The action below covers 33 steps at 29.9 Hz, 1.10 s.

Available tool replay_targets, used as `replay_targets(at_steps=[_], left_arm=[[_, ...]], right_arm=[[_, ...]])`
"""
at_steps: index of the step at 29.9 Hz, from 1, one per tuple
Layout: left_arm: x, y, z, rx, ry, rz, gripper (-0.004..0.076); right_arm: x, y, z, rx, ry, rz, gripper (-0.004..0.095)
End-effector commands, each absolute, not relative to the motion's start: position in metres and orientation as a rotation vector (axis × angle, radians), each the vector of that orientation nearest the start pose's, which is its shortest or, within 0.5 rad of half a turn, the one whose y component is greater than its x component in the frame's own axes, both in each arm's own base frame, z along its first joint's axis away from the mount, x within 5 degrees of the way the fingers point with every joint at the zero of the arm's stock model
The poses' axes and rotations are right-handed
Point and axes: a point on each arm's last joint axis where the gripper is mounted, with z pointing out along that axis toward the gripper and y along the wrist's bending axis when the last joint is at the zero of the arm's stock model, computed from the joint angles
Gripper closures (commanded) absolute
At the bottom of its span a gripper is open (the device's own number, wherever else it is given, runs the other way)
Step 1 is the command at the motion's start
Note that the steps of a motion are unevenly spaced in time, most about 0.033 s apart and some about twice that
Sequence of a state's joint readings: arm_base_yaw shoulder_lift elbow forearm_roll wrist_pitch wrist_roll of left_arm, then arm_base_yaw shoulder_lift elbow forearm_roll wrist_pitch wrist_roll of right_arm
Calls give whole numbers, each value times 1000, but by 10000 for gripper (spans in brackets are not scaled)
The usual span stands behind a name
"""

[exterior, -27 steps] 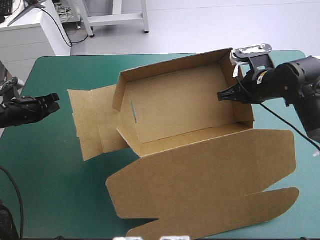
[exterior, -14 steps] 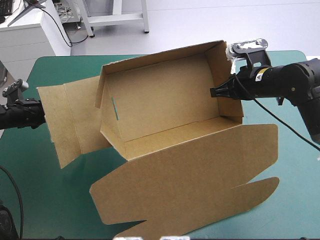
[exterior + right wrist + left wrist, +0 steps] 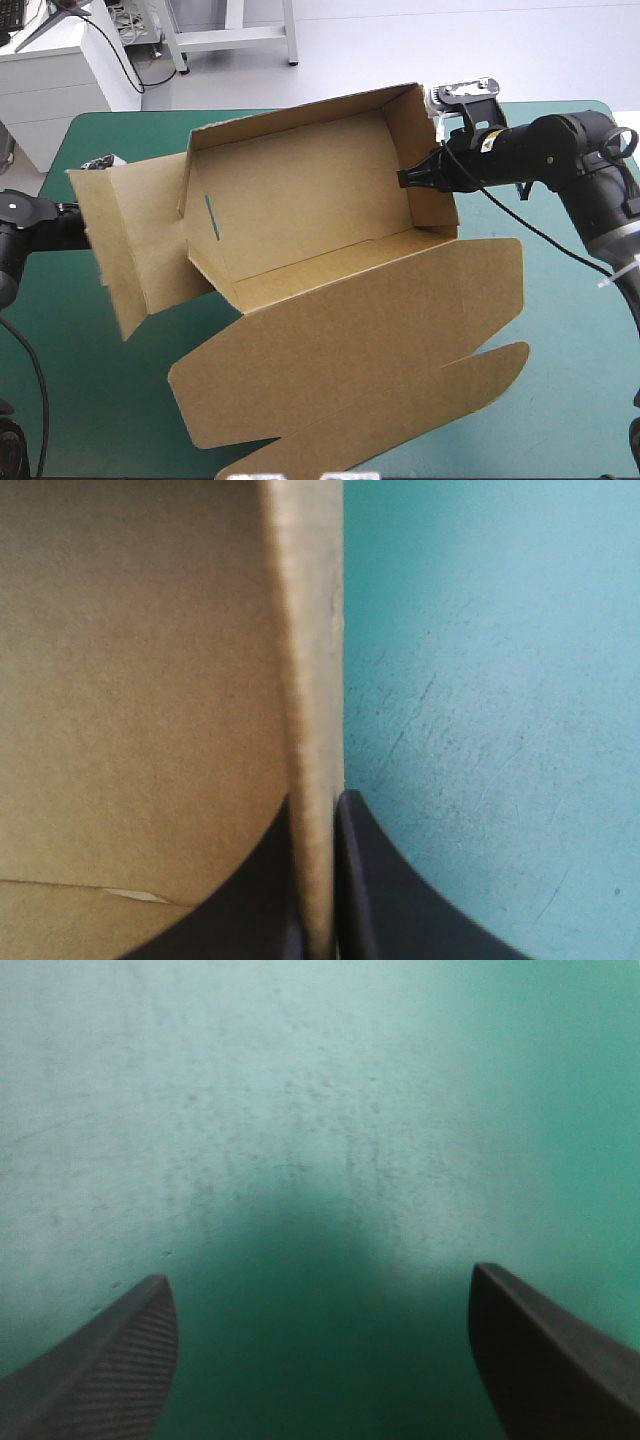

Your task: Fold the box

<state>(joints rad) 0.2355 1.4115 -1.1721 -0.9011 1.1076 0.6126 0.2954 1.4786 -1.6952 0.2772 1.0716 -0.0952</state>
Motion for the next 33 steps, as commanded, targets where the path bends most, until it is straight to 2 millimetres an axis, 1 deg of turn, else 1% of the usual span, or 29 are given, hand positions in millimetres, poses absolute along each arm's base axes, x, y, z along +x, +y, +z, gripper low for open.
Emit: replay_targets(at_steps=[1,3,5,11,16,20,22,26,31,33], left_arm=[[276,-14,367,238,2179,-1048,156],[272,-20,373,302,2119,-1155,157],[268,-23,378,328,2080,-1214,157],[255,-27,395,364,2001,-1201,157],[240,-33,416,390,1875,-1222,157],[226,-36,426,448,1826,-1167,157],[224,-36,428,458,1820,-1124,157],[227,-32,424,426,1861,-1051,157],[235,-24,418,341,1927,-917,157],[236,-23,418,319,1931,-908,157]], right_arm=[[286,110,468,-328,2155,519,927],[287,110,469,-321,2141,517,927],[288,109,470,-319,2131,505,927],[290,107,467,-327,2141,456,927],[293,108,463,-328,2169,449,927],[293,108,462,-328,2169,447,927],[293,107,462,-330,2173,437,927],[294,105,461,-312,2188,414,927],[293,101,458,-316,2216,358,927],[293,101,457,-319,2225,349,927]])
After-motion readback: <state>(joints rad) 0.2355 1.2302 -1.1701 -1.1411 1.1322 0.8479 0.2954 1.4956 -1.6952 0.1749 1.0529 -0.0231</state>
